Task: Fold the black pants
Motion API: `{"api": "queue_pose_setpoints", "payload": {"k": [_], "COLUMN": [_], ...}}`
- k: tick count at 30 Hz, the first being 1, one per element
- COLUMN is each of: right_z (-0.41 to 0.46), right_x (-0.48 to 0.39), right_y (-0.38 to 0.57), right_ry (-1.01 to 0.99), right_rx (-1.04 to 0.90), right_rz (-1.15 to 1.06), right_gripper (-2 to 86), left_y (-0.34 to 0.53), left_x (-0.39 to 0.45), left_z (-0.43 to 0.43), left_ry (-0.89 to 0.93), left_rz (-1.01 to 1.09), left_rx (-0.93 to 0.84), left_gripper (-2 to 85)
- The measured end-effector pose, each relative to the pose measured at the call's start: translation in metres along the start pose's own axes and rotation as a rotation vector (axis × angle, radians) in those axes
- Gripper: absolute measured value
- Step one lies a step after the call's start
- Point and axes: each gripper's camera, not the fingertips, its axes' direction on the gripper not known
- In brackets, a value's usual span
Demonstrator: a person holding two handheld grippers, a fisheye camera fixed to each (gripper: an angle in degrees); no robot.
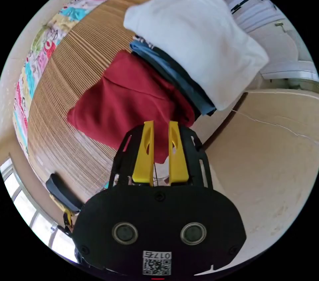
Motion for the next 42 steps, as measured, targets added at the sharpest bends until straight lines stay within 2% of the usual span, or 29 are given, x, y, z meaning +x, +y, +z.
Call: {"api": "queue_pose_setpoints", "payload": {"k": [2, 5, 7, 10, 13, 16, 17, 19, 21, 22, 24, 25, 27, 28, 30, 32, 34, 37, 38, 39, 40, 42], "right_z": [-0.02, -0.029, -0.03, -0.018, 0.0, 0.018, 0.022, 0.032, 0.034, 0.036, 0.042, 0.047, 0.055, 0.06, 0.069, 0.074, 0.075, 0.086, 0.09, 0.098, 0.107, 0.118], "right_x": [-0.02, -0.054, -0.074, -0.089, -0.091, -0.08, -0.076, -0.057, -0.043, -0.037, -0.033, -0.038, -0.053, -0.068, -0.094, -0.117, -0.139, -0.152, -0.153, -0.154, -0.155, -0.158], "right_y": [0.022, 0.044, 0.06, 0.082, 0.107, 0.125, 0.128, 0.14, 0.148, 0.152, 0.154, 0.154, 0.151, 0.149, 0.147, 0.146, 0.147, 0.149, 0.149, 0.15, 0.15, 0.15], "right_ry": [-0.098, -0.448, -0.782, -1.042, -1.175, -1.118, -1.101, -1.079, -1.085, -1.078, -1.056, -1.052, -1.063, -1.073, -1.079, -1.081, -1.079, -0.992, -0.958, -0.889, -0.822, -0.74], "right_rx": [0.066, 0.033, 0.011, -0.088, -0.196, -0.328, -0.359, -0.42, -0.414, -0.403, -0.395, -0.39, -0.389, -0.397, -0.428, -0.451, -0.451, -0.479, -0.491, -0.51, -0.524, -0.536], "right_rz": [0.0, -0.067, -0.123, -0.087, -0.069, -0.071, -0.069, -0.042, -0.022, -0.006, 0.017, 0.016, -0.011, -0.043, -0.099, -0.149, -0.225, -0.297, -0.303, -0.308, -0.313, -0.323], "right_gripper": [3.3, 2.2, 1.3, 0.8, 0.5, 0.3, 0.3, 0.2, 0.2, 0.2, 0.2, 0.2, 0.2, 0.2, 0.2, 0.2, 0.2, 0.2, 0.3, 0.3, 0.3, 0.3], "left_y": [-0.007, -0.012, -0.01, 0.006, 0.029, 0.035, 0.035, 0.032, 0.002, -0.008, -0.049, -0.057, -0.075, -0.075, -0.049, -0.022, -0.013, -0.039, -0.059, -0.078, -0.085, -0.092], "left_x": [-0.025, -0.079, -0.117, -0.178, -0.215, -0.221, -0.214, -0.19, -0.116, -0.091, 0.019, 0.046, 0.152, 0.178, 0.265, 0.292, 0.285, 0.231, 0.193, 0.144, 0.118, 0.016], "left_z": [-0.017, -0.042, -0.045, -0.033, -0.012, 0.002, -0.001, -0.014, -0.05, -0.06, -0.089, -0.09, -0.074, -0.066, -0.025, -0.014, -0.012, -0.005, -0.004, -0.003, -0.003, 0.003], "left_ry": [-0.048, 0.0, 0.04, 0.087, 0.263, 0.413, 0.486, 0.684, 0.848, 0.858, 0.923, 0.943, 0.896, 0.873, 0.79, 0.931, 0.988, 0.825, 0.749, 0.745, 0.765, 0.852], "left_rz": [-0.046, -0.195, -0.312, -0.539, -0.676, -0.683, -0.654, -0.576, -0.241, -0.145, 0.25, 0.318, 0.557, 0.623, 0.881, 0.965, 0.925, 0.741, 0.575, 0.368, 0.261, -0.187], "left_rx": [0.036, 0.108, 0.118, 0.116, 0.166, 0.205, 0.226, 0.273, 0.242, 0.222, 0.143, 0.111, -0.043, -0.095, -0.368, -0.484, -0.465, -0.38, -0.318, -0.249, -0.209, -0.049], "left_gripper": [11.4, 12.6, 13.0, 14.8, 15.9, 13.6, 10.2, 7.3, 6.0, 5.4, 2.0, 0.9, -0.2, -0.3, -0.7, -0.6, -0.2, 3.8, 5.9, 7.6, 8.0, 9.3]}}
